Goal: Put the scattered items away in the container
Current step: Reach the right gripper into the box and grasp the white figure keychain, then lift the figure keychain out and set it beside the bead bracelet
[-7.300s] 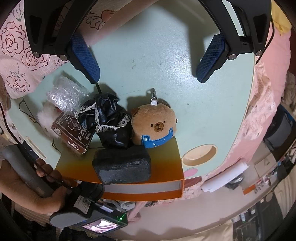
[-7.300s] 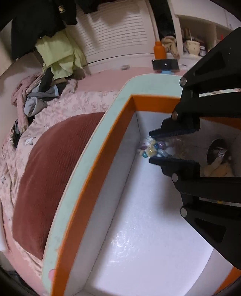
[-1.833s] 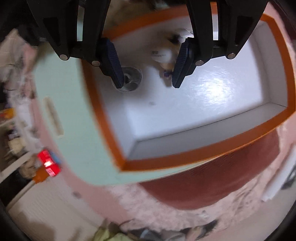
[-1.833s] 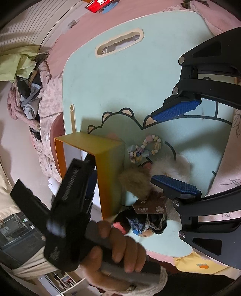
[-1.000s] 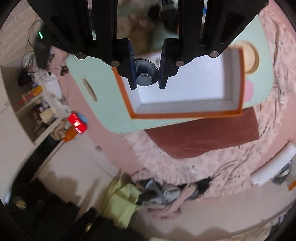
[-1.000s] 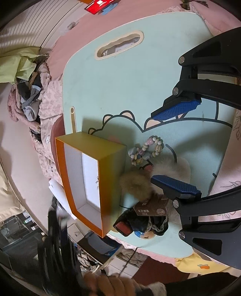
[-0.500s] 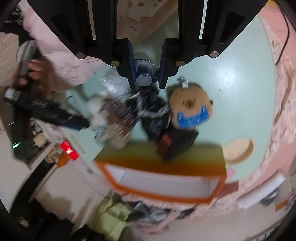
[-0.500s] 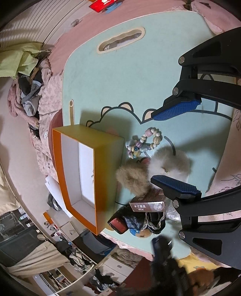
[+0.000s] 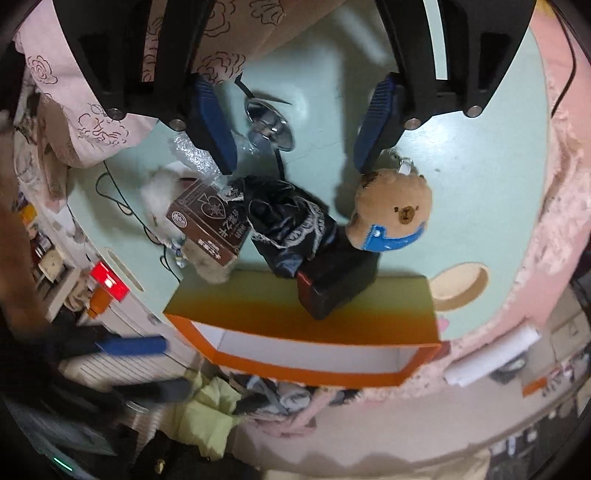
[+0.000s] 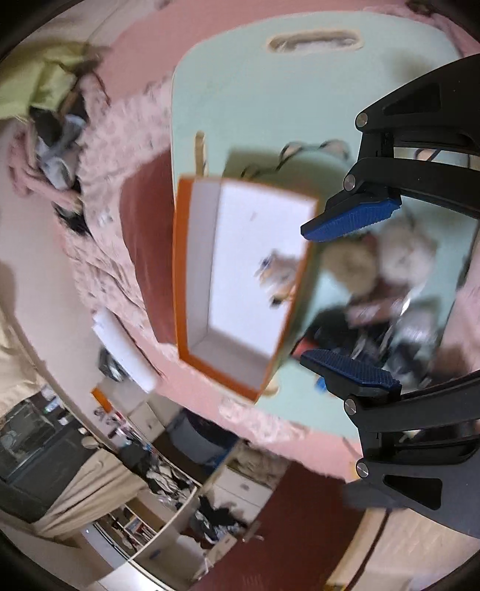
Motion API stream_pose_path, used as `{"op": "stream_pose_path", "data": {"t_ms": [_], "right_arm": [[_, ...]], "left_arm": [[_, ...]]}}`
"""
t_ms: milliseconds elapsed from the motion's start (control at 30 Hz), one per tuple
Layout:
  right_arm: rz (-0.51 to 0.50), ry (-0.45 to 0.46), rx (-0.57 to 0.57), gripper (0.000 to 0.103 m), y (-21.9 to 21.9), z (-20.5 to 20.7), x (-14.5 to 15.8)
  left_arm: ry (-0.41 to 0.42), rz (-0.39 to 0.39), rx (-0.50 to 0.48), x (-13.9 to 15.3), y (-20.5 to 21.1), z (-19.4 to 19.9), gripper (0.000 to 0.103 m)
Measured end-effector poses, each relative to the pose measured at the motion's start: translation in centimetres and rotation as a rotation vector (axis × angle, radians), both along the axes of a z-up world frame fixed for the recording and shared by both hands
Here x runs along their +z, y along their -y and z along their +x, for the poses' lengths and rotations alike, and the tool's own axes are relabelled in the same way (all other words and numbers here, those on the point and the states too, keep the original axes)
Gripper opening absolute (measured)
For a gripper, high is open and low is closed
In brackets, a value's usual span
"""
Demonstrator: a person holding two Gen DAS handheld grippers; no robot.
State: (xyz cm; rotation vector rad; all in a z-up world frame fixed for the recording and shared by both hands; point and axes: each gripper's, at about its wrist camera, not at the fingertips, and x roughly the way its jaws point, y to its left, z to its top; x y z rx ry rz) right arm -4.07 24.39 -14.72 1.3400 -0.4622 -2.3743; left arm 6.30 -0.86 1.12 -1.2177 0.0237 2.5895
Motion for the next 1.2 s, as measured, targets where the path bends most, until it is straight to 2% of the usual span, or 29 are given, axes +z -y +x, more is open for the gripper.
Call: {"op": "stream_pose_path", "data": {"t_ms": [67, 100, 167, 233, 367, 433, 467, 767, 867, 1000, 1067, 1200], "right_arm": [[0.066, 0.050, 0.017, 0.062, 1.4, -2.4, 0.1], [0.113, 0.093, 0.020, 0.062, 2.2, -3.9, -0.4], [0.146, 0.164, 0.018, 0.062, 3.1, -5.7, -1.6], [0.166, 0.225, 0.033, 0.062, 4.0, -7.6, -3.1], [0.276, 0.311, 0.050, 0.062, 5.6, -10.1, -5.8], [0.266, 0.371, 0.062, 0.051, 5.7, -10.5, -7.3], [0.260, 0.396, 0.064, 0.051, 5.7, -10.7, -7.9], [0.274, 0.336, 0.020, 0.049, 4.8, -9.4, -7.3], [0.257, 0.233, -0.025, 0.049, 3.7, -8.5, -4.8], [0.210, 0.047, -0.065, 0.049, 1.6, -5.5, 0.5], [0.179, -0.036, -0.056, 0.049, 0.6, -3.2, 3.0], [0.146, -0.134, -0.018, 0.049, -0.1, 1.3, 5.2]], "left_arm": [[-0.045, -0.009, 0.068, 0.4, 0.8, 0.6, 0.072], [-0.064, 0.007, 0.087, 0.7, 1.3, 0.8, 0.072], [-0.092, 0.048, 0.113, 1.2, 2.4, 1.2, 0.077], [-0.095, 0.069, 0.127, 1.2, 2.7, 1.3, 0.078], [-0.075, 0.074, 0.127, 0.8, 2.9, 1.0, 0.078], [-0.076, 0.077, 0.125, 0.8, 3.0, 1.0, 0.078], [-0.078, 0.078, 0.125, 0.7, 2.8, 0.9, 0.078], [-0.077, 0.091, 0.128, 0.5, 2.9, 1.2, 0.078], [-0.078, 0.097, 0.131, 0.5, 2.9, 1.1, 0.078], [-0.074, 0.099, 0.132, 0.4, 3.0, 1.0, 0.078], [-0.074, 0.099, 0.133, 0.4, 3.0, 1.0, 0.078], [-0.069, 0.101, 0.136, 0.3, 3.1, 1.0, 0.078]]}}
